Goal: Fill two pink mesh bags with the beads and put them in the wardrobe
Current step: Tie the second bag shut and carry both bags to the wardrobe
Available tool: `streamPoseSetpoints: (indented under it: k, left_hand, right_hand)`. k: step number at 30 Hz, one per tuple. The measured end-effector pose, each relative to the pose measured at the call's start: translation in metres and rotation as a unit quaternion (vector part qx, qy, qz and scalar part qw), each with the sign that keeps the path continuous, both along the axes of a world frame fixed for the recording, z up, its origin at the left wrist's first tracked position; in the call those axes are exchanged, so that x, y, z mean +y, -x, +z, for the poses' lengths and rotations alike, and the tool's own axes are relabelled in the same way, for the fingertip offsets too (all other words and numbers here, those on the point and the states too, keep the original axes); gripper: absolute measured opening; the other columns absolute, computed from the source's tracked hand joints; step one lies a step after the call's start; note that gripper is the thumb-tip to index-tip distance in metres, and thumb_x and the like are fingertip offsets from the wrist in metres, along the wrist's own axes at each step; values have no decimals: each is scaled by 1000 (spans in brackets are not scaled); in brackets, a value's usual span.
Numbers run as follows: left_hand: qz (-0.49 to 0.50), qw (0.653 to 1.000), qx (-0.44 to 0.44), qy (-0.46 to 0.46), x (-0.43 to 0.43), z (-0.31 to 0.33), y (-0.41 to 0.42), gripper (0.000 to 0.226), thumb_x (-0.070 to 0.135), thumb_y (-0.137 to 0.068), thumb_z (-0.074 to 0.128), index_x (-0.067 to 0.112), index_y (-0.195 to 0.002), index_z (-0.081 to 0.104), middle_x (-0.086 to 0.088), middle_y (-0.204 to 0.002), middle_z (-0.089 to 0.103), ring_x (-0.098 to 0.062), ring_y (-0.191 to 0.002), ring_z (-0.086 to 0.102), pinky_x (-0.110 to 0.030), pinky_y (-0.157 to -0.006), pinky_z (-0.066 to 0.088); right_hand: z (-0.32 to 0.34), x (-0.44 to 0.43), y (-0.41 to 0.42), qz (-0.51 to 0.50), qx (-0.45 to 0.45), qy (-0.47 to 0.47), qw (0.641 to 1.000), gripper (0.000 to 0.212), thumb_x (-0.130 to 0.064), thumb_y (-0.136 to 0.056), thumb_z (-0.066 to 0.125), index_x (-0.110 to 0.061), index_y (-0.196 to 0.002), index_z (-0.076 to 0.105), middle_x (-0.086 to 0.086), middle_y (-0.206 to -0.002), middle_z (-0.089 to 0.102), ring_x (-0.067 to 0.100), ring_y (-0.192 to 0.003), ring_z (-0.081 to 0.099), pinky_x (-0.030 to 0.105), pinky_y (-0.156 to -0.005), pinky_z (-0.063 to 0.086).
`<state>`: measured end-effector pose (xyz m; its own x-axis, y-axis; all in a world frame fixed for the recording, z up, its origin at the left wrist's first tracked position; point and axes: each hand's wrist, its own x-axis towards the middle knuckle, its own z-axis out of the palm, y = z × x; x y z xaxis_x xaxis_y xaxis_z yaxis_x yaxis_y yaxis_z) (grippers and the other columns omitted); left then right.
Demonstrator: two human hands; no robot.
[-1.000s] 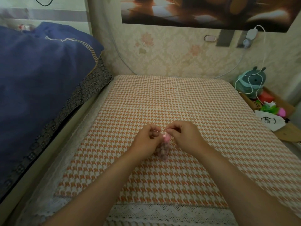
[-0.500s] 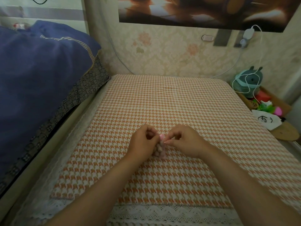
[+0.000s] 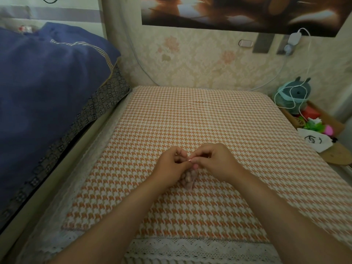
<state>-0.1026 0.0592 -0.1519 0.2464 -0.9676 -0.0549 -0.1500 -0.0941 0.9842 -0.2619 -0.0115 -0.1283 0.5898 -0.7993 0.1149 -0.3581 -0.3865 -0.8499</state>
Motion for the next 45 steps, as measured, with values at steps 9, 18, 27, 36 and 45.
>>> streamPoseSetpoints:
  k: [9,18,27,36,45]
  left_hand:
    - [66,988,-137,6,0,-1,10,15,19,-87,75,21,-87,60,3,-80,72,-9,-75,69,-28,-69,55]
    - [52,982,-181,-8,3,8,10,15,22,-86,76,21,-88,60,4,-78,72,-2,-67,64,-7,-51,42]
    - [8,985,-171,-34,7,19,8,15,12,-87,74,12,-92,59,-2,-75,74,1,-51,64,-10,-43,43]
    - [97,977,-183,-58,2,17,10,21,21,-83,76,21,-79,56,3,-81,70,-15,-74,67,-35,-61,58]
    - [21,977,-207,-40,9,15,4,24,20,-82,78,22,-90,55,5,-89,66,-13,-79,67,-14,-49,44]
  right_hand:
    - [0,15,-13,-177,-57,-242,952,4,-7,-91,73,-7,-90,76,9,-62,67,15,-49,60,37,-59,63]
    - [0,13,-7,-126,152,26,980,24,-34,-91,69,-35,-68,74,-11,-59,71,11,-48,68,40,-66,62]
    - [24,13,2,-11,176,-33,984,12,-14,-89,76,-24,-84,80,-6,-80,75,8,-57,71,25,-58,59]
    - [32,3,-39,56,502,25,863,29,-30,-101,56,-24,-127,68,2,-125,66,21,-112,61,33,-88,46]
    - [15,15,-5,-23,290,60,955,18,-17,-96,64,-21,-87,79,-2,-86,73,17,-72,69,34,-72,59]
